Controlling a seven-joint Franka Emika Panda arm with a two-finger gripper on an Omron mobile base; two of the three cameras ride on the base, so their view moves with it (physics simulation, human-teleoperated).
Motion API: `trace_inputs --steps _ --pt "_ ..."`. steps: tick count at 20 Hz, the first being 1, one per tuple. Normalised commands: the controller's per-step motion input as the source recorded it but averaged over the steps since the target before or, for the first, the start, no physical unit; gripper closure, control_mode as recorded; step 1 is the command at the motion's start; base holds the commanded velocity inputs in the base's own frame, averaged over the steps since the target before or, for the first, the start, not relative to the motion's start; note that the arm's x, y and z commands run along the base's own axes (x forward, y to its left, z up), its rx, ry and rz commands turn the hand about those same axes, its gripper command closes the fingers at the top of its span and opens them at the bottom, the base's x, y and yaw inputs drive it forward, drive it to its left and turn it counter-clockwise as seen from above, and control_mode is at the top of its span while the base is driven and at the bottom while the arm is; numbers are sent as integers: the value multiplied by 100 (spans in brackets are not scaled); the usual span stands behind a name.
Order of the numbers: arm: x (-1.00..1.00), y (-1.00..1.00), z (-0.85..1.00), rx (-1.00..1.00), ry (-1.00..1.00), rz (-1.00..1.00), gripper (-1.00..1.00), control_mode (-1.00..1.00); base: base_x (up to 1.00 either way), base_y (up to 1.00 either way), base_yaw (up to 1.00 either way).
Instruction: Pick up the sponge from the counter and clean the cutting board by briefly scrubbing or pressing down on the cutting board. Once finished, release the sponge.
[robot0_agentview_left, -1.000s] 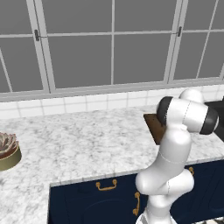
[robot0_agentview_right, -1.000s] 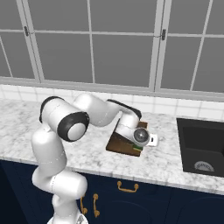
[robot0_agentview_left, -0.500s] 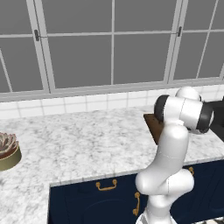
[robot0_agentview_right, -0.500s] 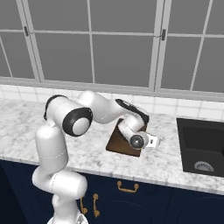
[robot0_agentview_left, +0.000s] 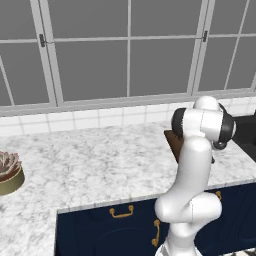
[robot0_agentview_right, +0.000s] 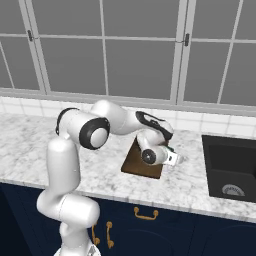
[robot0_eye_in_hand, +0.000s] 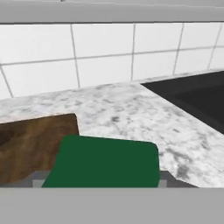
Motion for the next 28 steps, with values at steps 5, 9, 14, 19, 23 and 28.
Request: trace_inputs --steps 5,9,14,19,23,28 --pt "45 49 -17 -3 -13 -24 100 -100 0 0 0" --pt "54 18 -59 -1 -7 -10 100 -100 0 0 0" --pt "46 0 -68 0 -15 0 100 -100 0 0 0" --pt "49 4 -28 0 -29 0 100 -100 0 0 0" --pt "41 37 -37 -2 -22 -4 100 -100 0 0 0" --pt "-5 63 -23 -5 -8 -1 -100 -100 0 0 0"
